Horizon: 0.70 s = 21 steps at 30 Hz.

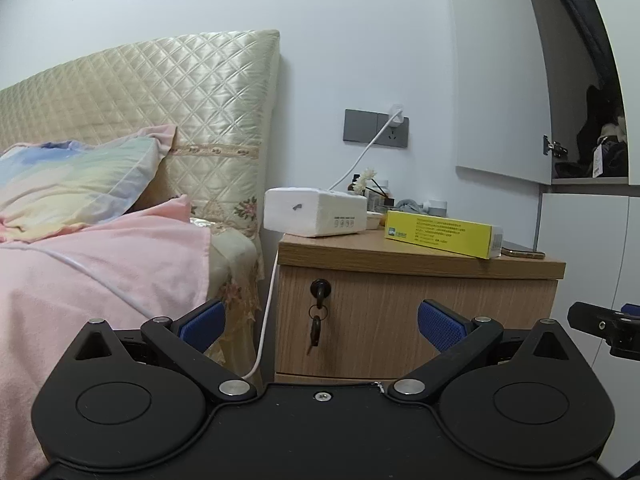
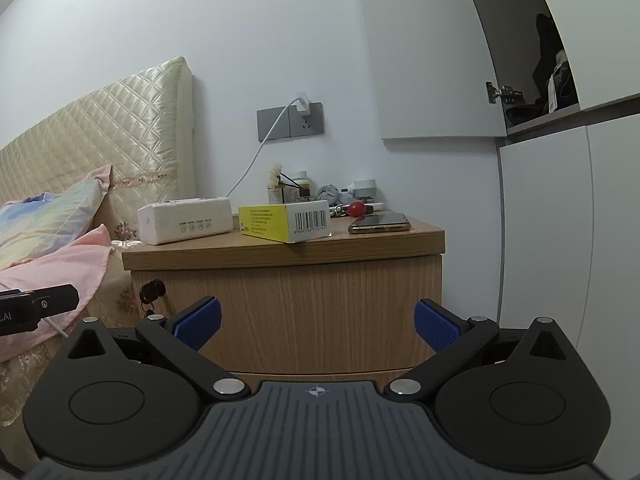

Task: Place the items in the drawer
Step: 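Move the left tool toward the nightstand drawer front with the key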

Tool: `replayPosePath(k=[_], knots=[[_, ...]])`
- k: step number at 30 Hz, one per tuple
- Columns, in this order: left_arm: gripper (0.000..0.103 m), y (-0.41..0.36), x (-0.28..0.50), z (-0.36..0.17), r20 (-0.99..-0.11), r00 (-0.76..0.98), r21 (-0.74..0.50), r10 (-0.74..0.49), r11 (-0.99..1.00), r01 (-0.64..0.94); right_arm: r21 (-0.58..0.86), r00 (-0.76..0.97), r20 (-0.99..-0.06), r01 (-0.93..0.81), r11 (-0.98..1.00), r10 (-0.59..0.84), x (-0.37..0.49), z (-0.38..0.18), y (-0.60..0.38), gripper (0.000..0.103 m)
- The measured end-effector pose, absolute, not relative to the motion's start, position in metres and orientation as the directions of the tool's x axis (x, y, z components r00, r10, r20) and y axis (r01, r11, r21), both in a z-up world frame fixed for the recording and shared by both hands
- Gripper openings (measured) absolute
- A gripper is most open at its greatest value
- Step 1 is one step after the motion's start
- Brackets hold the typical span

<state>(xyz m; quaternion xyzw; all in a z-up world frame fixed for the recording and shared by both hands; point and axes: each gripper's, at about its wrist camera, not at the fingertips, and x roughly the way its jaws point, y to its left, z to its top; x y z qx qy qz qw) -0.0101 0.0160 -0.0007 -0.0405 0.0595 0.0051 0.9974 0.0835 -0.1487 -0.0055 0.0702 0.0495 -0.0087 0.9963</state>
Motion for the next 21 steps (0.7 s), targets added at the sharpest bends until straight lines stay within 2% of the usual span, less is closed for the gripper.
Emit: replayPosePath(k=[21], knots=[[0.102,0.0093,-0.0098,-0.0044,-0.136,0.991,-0.055,-0.009,0.999,0.002,0.136,0.996,-0.094,0.02,0.991,-0.007,0.0805,-0.0063,-0.1493,0.103]])
